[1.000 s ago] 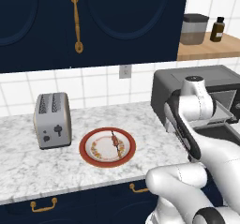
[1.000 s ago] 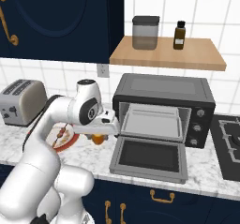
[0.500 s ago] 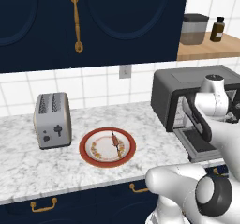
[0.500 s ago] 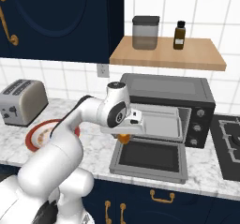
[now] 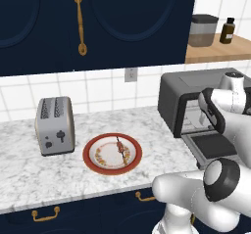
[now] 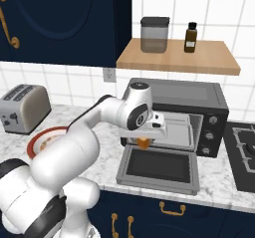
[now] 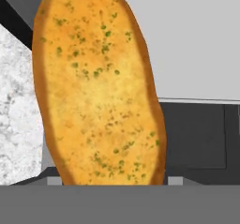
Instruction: Pick up the kebab skewer and baguette bread, and place them inside the toaster oven. Close the toaster oven door and start by setting the timer.
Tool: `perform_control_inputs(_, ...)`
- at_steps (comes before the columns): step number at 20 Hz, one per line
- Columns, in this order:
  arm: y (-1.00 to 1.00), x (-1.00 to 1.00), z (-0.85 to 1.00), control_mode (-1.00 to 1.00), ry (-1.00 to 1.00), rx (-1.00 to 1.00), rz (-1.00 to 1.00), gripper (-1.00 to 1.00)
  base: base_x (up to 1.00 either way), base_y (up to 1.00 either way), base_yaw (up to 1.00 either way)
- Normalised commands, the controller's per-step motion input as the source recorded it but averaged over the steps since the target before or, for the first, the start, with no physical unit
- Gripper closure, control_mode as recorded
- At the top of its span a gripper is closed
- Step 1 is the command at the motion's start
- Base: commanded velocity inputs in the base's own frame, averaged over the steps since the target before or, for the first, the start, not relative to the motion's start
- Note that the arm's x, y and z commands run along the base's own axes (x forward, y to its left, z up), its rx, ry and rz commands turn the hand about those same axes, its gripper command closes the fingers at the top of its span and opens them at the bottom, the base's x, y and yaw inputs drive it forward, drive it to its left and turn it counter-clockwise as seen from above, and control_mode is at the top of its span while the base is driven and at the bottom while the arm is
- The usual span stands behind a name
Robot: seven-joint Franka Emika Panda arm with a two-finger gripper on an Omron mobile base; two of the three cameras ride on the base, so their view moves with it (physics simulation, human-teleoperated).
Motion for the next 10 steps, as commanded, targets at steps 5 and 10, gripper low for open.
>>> perform_control_inputs(5, 0.01, 0.17, -0.07, -1.00, -0.12, 0.00, 0.00, 1.00, 0.00, 0.00, 0.00)
perform_control_inputs(10, 0.00, 0.43, -0.09, -1.00, -0.03, 0.00, 0.00, 1.00, 0.00, 0.00, 0.00)
